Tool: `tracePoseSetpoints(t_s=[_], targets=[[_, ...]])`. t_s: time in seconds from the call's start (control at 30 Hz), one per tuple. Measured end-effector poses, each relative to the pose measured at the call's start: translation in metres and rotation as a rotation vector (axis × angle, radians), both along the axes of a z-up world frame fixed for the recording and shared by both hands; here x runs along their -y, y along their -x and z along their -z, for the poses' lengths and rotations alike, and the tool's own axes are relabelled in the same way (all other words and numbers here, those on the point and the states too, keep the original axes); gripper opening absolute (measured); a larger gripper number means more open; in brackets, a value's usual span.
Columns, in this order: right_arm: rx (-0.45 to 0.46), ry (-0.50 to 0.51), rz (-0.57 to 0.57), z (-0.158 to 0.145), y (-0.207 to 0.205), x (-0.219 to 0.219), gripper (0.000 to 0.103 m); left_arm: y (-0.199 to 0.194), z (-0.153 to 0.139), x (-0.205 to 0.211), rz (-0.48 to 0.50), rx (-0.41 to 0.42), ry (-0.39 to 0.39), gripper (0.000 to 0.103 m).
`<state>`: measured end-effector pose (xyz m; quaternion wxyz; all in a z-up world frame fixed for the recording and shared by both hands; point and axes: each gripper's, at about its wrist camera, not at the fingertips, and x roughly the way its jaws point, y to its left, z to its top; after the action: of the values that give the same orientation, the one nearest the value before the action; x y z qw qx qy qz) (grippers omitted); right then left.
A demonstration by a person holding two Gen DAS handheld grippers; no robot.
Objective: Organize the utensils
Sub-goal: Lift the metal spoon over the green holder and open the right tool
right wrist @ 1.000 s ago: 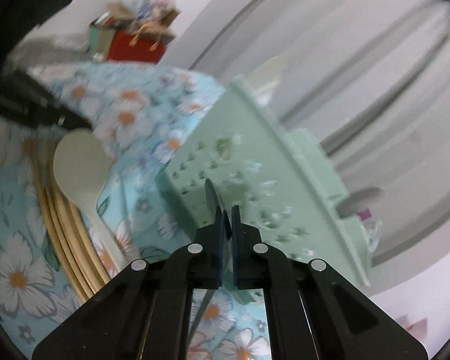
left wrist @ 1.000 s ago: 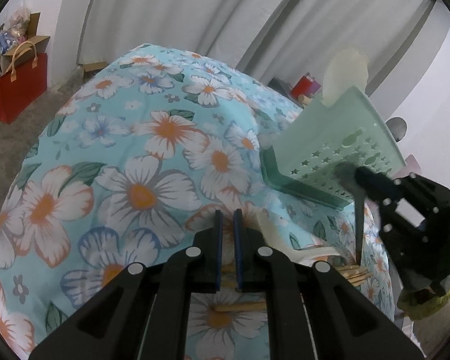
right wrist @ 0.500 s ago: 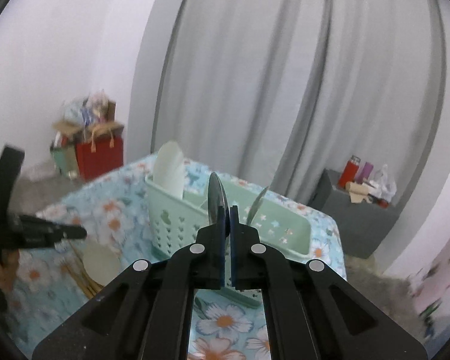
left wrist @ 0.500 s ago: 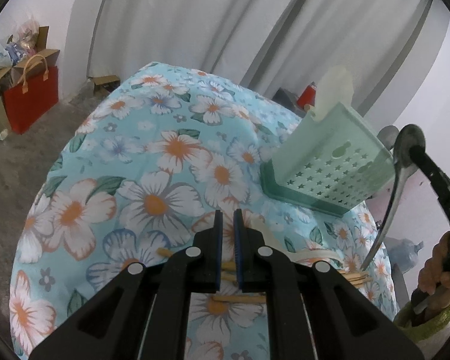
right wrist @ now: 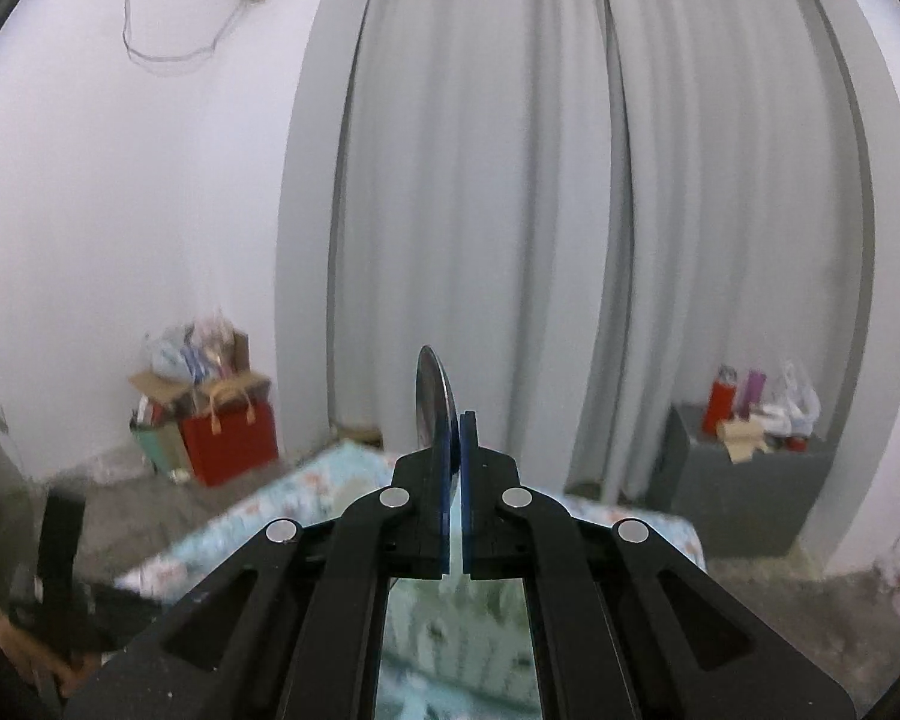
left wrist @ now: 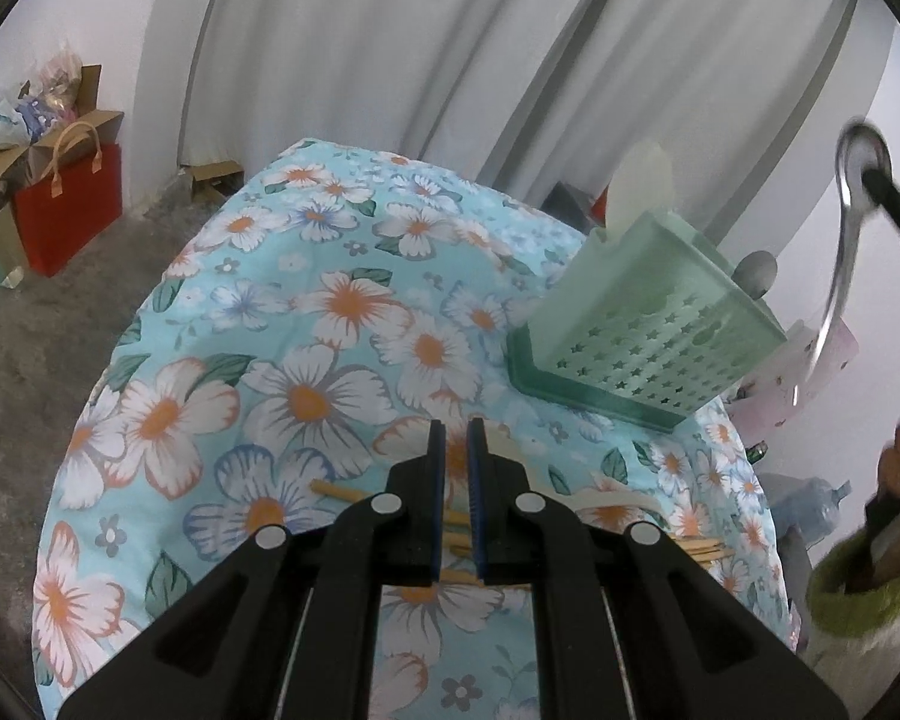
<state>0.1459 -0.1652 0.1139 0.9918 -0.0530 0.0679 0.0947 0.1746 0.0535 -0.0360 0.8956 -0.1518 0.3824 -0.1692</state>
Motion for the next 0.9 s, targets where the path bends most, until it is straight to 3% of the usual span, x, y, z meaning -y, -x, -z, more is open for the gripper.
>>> tracePoseSetpoints(t_s=[0.13,0.33,0.6,0.73,0.83,0.9], targets=[[0.053,0.003,-0.009,-0.017,-0.018,-0.008,0.001,0.0,-0.001,-0.001,0.002,0.002,0.001,0.007],[0.088,0.068,0.021,-0.018,-0.048,-0.018,0.001,-0.001,0.0,-0.002,0.003,0.001,0.007,0.007],[0.006,0.148,0.045,0.023,-0.081,-0.029,0.001,-0.003,0.003,-0.005,0.006,-0.004,0.018,0.007],[-0.072,0.124,0.022,0.036,-0.082,-0.022,0.002,-0.004,0.004,-0.008,0.003,-0.005,0.023,0.007],[-0.081,0.095,0.004,0.032,-0.073,-0.016,0.018,-0.004,0.004,-0.009,0.003,-0.003,0.027,0.007],[-0.07,0.058,-0.006,0.024,-0.063,-0.009,0.035,-0.004,0.004,-0.01,0.005,-0.005,0.033,0.007]])
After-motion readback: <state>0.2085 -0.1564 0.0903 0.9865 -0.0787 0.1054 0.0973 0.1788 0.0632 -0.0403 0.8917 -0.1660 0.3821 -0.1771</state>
